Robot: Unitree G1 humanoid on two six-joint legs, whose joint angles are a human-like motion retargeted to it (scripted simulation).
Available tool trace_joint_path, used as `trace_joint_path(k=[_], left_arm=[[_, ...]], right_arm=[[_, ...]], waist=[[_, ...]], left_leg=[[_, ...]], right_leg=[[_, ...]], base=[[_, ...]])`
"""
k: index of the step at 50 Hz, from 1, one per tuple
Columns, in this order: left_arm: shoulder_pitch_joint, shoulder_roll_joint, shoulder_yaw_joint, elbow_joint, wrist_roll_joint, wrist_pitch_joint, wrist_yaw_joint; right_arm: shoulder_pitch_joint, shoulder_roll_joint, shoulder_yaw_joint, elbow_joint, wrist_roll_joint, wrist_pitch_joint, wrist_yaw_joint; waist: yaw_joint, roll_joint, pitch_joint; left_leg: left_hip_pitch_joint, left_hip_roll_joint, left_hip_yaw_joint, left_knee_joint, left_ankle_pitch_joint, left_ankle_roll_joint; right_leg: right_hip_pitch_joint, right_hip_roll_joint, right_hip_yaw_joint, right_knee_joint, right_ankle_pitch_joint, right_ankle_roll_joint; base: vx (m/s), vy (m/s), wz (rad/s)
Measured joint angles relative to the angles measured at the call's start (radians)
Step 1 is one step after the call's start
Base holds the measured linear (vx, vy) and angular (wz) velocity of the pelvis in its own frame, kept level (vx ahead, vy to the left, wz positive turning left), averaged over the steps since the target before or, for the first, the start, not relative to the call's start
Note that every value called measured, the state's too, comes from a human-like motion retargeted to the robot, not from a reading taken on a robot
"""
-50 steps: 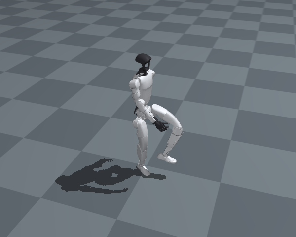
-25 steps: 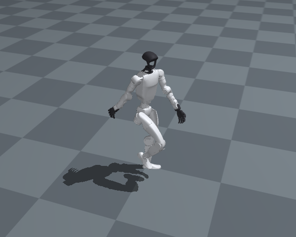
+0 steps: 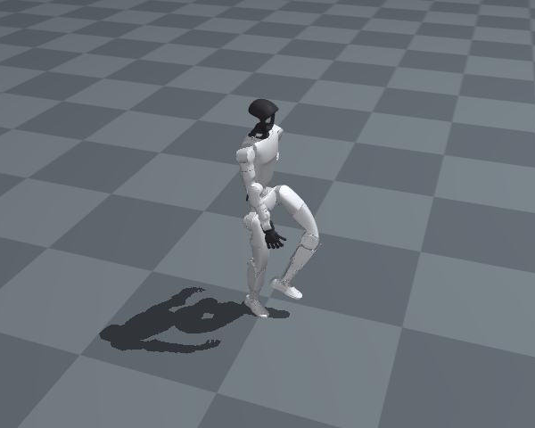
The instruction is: In place motions
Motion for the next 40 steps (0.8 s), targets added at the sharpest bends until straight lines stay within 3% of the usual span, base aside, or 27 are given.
trace_joint_path(k=[3,5,8,12,18,21,22,23,25,27,28,30,32,35,37,40], left_arm=[[0.079,0.019,0.04,0.0,0.056,0.026,0.007],[0.146,0.024,0.048,0.0,0.071,0.027,0.009],[0.207,0.018,0.083,0.0,0.062,0.042,-0.01],[0.195,0.003,0.106,0.0,0.023,0.041,-0.006],[0.09,-0.008,0.053,0.0,-0.008,0.018,0.003],[0.017,-0.021,0.01,-0.011,-0.02,-0.011,0.046],[-0.007,-0.023,-0.004,-0.02,-0.023,-0.022,0.064],[-0.033,-0.023,-0.021,-0.031,-0.024,-0.032,0.078],[-0.098,-0.023,-0.078,-0.041,-0.03,-0.04,0.093],[-0.217,-0.007,-0.12,-0.039,-0.03,-0.023,0.06],[-0.292,0.007,-0.128,-0.045,-0.021,-0.012,0.037],[-0.41,0.017,-0.168,-0.102,-0.02,-0.015,0.029],[-0.505,0.029,-0.238,-0.188,-0.054,-0.026,0.017],[-0.589,0.098,-0.268,-0.306,-0.032,-0.013,-0.06],[-0.581,0.107,-0.193,-0.374,0.06,-0.011,-0.05],[-0.597,0.085,-0.237,-0.416,0.034,-0.045,0.025]], right_arm=[[-0.044,0.005,-0.033,-0.119,-0.009,-0.054,-0.074],[-0.039,0.014,-0.042,-0.169,0.028,-0.09,-0.117],[-0.039,0.042,-0.032,-0.207,0.107,-0.11,-0.098],[-0.027,0.077,-0.028,-0.219,0.171,-0.103,-0.038],[0.103,0.096,0.012,-0.136,0.116,-0.107,-0.057],[0.21,0.078,0.013,-0.046,0.024,-0.102,-0.052],[0.251,0.07,0.008,-0.015,-0.01,-0.095,-0.047],[0.294,0.061,0.0,0.016,-0.04,-0.086,-0.043],[0.387,0.022,-0.037,0.09,-0.106,-0.07,-0.036],[0.445,-0.016,-0.089,0.169,-0.146,-0.034,-0.035],[0.454,-0.026,-0.118,0.208,-0.145,-0.007,-0.04],[0.478,-0.049,-0.185,0.297,-0.093,0.014,-0.087],[0.514,-0.088,-0.224,0.354,-0.005,0.012,-0.119],[0.59,-0.119,-0.196,0.354,0.09,0.09,-0.107],[0.628,-0.13,-0.203,0.354,0.08,0.107,-0.137],[0.681,-0.12,-0.26,0.354,0.066,0.076,-0.159]], waist=[[0.026,-0.007,0.015],[0.048,-0.001,-0.036],[0.048,-0.001,-0.079],[0.031,0.008,-0.106],[0.037,0.056,-0.18],[0.033,0.114,-0.244],[0.031,0.144,-0.268],[0.022,0.181,-0.29],[-0.034,0.237,-0.322],[-0.11,0.268,-0.321],[-0.105,0.278,-0.286],[-0.131,0.294,-0.176],[-0.114,0.302,-0.137],[-0.194,0.33,-0.133],[-0.261,0.334,-0.15],[-0.222,0.351,-0.181]], left_leg=[[-0.256,0.001,-0.036,0.194,-0.101,0.0],[-0.41,0.021,-0.041,0.269,-0.141,0.0],[-0.498,0.021,-0.032,0.274,-0.136,0.0],[-0.367,0.034,-0.029,0.189,-0.117,0.0],[0.083,-0.002,-0.022,-0.225,0.022,-0.001],[0.312,-0.057,-0.084,-0.605,0.134,-0.086],[0.386,-0.058,-0.12,-0.739,0.132,-0.135],[0.453,-0.047,-0.163,-0.868,0.054,-0.195],[0.568,-0.008,-0.125,-1.027,-0.135,-0.217],[0.573,0.044,-0.104,-1.089,-0.13,-0.238],[0.559,0.06,-0.131,-1.097,-0.117,-0.24],[0.573,0.097,-0.236,-1.107,-0.095,-0.248],[0.593,0.103,-0.147,-1.14,-0.09,-0.24],[0.54,0.136,-0.174,-1.14,-0.075,-0.24],[0.512,0.141,-0.191,-1.139,-0.072,-0.24],[0.49,0.162,-0.177,-1.142,-0.066,-0.244]], right_leg=[[-0.022,0.003,-0.033,0.006,0.008,-0.049],[-0.068,0.011,-0.072,0.019,0.009,-0.074],[-0.099,0.024,-0.063,0.033,0.01,-0.079],[-0.083,0.042,-0.052,0.03,-0.003,-0.064],[-0.045,0.081,0.016,0.017,-0.001,0.015],[-0.054,0.126,0.053,0.014,0.003,0.048],[-0.057,0.161,0.063,0.014,0.005,0.051],[-0.061,0.203,0.063,0.023,0.009,0.053],[-0.059,0.246,0.024,0.057,0.054,0.072],[-0.145,0.251,-0.023,0.2,0.217,0.104],[-0.229,0.226,-0.018,0.354,0.311,0.133],[-0.38,0.236,0.07,0.663,0.399,0.162],[-0.543,0.28,0.164,0.901,0.33,0.18],[-0.788,0.28,0.159,1.17,0.253,0.176],[-0.906,0.302,0.176,1.258,0.229,0.202],[-0.996,0.32,0.176,1.306,0.209,0.201]], base=[[0.09,-0.3,0.36],[0.22,-0.02,0.1],[0.07,0.06,-0.09],[0.12,0.1,-0.22],[0.14,0.4,-0.61],[0.12,0.3,-0.6],[0.32,0.12,-0.63],[0.36,0.14,-0.07],[0.3,0.16,0.97],[-0.12,0.12,1.18],[-0.42,0.0,0.43],[-0.42,0.01,0.39],[-0.31,0.15,-0.15],[-0.17,0.07,0.3],[-0.02,-0.01,0.37],[0.01,0.0,-0.08]])
